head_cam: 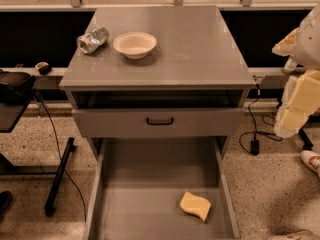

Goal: Pick sponge from middle drawer and place on counter

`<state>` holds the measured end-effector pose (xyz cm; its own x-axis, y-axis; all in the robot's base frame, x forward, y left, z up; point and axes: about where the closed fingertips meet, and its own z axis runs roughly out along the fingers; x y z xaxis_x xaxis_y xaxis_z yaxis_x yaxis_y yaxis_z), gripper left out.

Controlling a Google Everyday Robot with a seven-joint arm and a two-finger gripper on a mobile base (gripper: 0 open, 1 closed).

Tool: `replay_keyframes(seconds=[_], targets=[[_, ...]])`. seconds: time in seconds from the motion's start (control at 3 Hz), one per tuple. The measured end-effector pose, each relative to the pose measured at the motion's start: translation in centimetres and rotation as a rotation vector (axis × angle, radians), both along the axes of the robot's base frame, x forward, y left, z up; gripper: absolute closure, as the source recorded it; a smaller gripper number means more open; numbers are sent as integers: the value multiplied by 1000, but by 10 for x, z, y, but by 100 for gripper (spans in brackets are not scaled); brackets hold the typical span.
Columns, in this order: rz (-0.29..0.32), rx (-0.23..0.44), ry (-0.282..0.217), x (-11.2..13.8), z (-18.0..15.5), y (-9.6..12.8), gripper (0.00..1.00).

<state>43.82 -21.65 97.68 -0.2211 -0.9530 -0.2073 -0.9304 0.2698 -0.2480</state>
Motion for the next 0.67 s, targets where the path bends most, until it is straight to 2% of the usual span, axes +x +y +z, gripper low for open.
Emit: replay_keyframes(seconds=[0.33,0.67], targets=[[0,0,0,0,0,0,0],[21,63,3,2,-21,8,0]])
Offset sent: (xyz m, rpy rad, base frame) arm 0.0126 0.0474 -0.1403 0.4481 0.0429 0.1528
